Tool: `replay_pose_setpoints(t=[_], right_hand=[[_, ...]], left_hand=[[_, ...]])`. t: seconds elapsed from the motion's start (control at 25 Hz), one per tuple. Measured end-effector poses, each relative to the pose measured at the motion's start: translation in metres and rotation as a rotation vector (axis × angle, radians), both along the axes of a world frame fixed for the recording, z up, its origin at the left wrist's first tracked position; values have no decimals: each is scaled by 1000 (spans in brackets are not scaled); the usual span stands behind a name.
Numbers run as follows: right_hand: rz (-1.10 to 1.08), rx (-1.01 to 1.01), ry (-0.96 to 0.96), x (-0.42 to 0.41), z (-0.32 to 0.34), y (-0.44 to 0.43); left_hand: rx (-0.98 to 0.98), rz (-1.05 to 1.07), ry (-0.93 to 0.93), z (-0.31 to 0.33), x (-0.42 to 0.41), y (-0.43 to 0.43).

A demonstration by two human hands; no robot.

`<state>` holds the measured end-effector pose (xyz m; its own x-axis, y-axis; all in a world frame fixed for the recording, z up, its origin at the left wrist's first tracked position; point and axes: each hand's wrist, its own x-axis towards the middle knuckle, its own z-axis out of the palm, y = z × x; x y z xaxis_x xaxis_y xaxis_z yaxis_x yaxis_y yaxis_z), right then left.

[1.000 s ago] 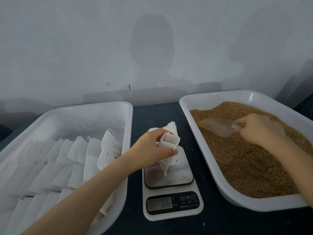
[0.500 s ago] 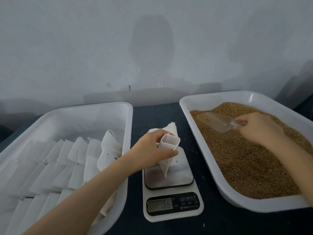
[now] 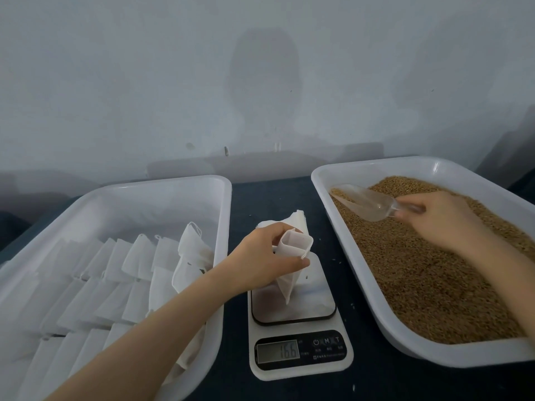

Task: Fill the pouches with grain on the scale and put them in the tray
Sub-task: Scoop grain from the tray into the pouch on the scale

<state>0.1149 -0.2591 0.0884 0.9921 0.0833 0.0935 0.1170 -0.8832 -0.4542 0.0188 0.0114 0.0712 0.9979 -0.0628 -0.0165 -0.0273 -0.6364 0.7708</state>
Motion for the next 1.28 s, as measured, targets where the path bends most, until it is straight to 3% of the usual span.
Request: replay_pose_setpoints(t=[0.48,0.68,0.96,1.28], right_hand=[[288,152,-226,-20,16,20],[336,-174,-383,-15,33,10],[463,-289,-540,-24,49,4],[499,-437,-578,-33,69,14]], left_hand=[[-16,-9,15,-1,0,0],[-26,-7,21,-1,1,0],[-50,-15,16,-3,2,1],[-81,-29,9,-6,3,3]])
